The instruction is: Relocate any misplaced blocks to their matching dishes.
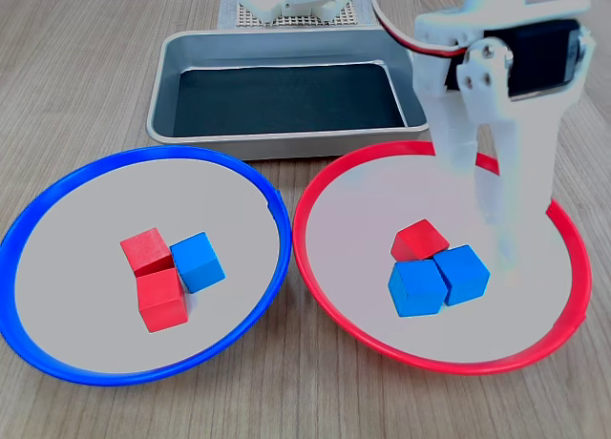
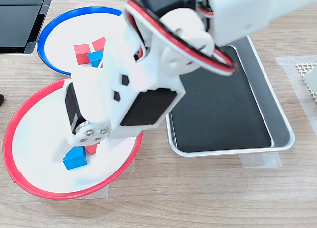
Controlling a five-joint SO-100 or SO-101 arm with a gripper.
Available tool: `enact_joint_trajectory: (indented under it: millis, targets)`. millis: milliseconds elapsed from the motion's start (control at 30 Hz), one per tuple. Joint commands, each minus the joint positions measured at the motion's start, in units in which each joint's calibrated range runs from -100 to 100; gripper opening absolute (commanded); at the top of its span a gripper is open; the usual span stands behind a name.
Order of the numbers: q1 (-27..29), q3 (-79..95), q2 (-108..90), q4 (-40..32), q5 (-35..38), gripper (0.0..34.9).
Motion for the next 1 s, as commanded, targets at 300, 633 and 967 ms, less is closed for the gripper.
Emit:
enact_joint_trajectory:
  millis: [300,633,967]
  targets:
    - [1.5,-5.4,5.1,-0.9,-0.5,17.5]
    - [1.8,-11.2,10.0,-2.0,-0.4,18.3]
    - [3.9,-13.4,11.7,-1.3,-0.4,19.5]
